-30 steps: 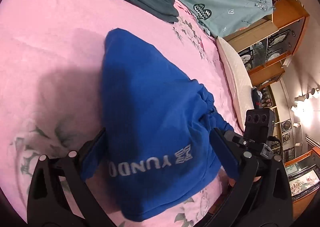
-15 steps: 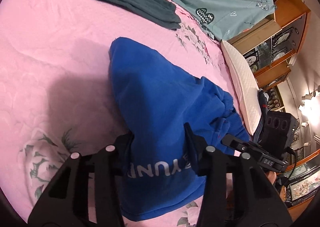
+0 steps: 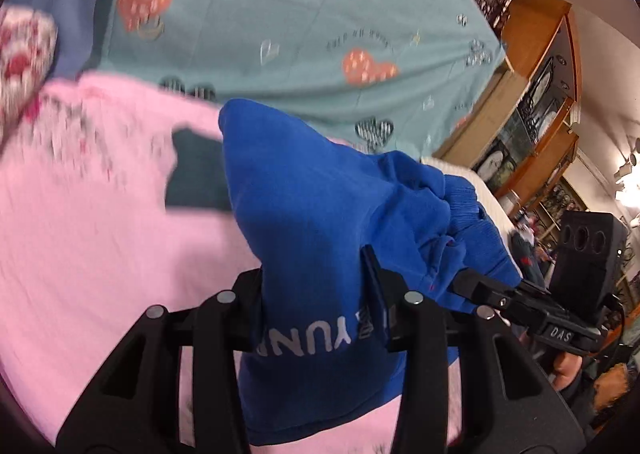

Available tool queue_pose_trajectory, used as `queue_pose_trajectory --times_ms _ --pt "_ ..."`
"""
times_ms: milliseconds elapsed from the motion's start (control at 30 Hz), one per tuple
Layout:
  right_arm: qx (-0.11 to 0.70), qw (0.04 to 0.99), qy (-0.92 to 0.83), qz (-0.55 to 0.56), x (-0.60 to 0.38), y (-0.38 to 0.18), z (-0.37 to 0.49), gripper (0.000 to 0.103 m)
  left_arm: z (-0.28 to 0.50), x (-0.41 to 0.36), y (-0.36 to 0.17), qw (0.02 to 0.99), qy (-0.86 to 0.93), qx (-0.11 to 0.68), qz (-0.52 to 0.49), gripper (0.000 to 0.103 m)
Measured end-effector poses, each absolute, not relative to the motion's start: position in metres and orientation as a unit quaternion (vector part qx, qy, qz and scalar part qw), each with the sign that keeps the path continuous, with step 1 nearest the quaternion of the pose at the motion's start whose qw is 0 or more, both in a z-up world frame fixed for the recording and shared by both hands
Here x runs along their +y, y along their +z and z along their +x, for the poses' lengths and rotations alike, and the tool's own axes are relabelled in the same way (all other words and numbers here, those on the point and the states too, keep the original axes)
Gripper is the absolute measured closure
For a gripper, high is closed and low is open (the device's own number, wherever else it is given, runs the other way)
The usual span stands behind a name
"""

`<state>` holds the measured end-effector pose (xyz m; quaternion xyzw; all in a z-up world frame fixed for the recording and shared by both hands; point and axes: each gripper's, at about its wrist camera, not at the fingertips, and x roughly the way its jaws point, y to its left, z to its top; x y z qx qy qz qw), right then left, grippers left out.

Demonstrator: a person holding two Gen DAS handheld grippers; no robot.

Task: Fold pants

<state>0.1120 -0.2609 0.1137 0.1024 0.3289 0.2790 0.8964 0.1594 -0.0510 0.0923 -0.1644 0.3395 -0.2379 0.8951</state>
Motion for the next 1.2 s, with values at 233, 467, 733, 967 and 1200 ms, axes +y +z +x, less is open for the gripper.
queue_pose_trajectory --times_ms 233,467,733,967,1200 --pt "0.286 0.921 0.252 0.082 -0.249 0.129 0.236 0.068 0.284 -0.045 0.102 0.916 -0.202 0.3 -0.174 0.061" --pt "0.392 0.907 0.144 0.055 -0.249 -0.015 0.375 0.06 0.425 -0.029 -0.056 0.874 -0.072 0.422 -0.228 0.037" --pt "0.302 0.947 0.085 0.07 -0.273 0.004 0.355 0.041 0.39 0.01 -0.02 0.908 -0.063 0.347 -0.228 0.011" --pt "0.394 0.908 0.124 0.065 -0.238 -0.008 0.397 0.043 0.393 -0.045 -0.03 0.916 -0.047 0.389 -0.082 0.008" --pt "0.367 0.914 0.124 0.125 -0.263 0.007 0.376 0.042 0.389 -0.024 -0.018 0.903 -0.042 0.401 -0.146 0.004"
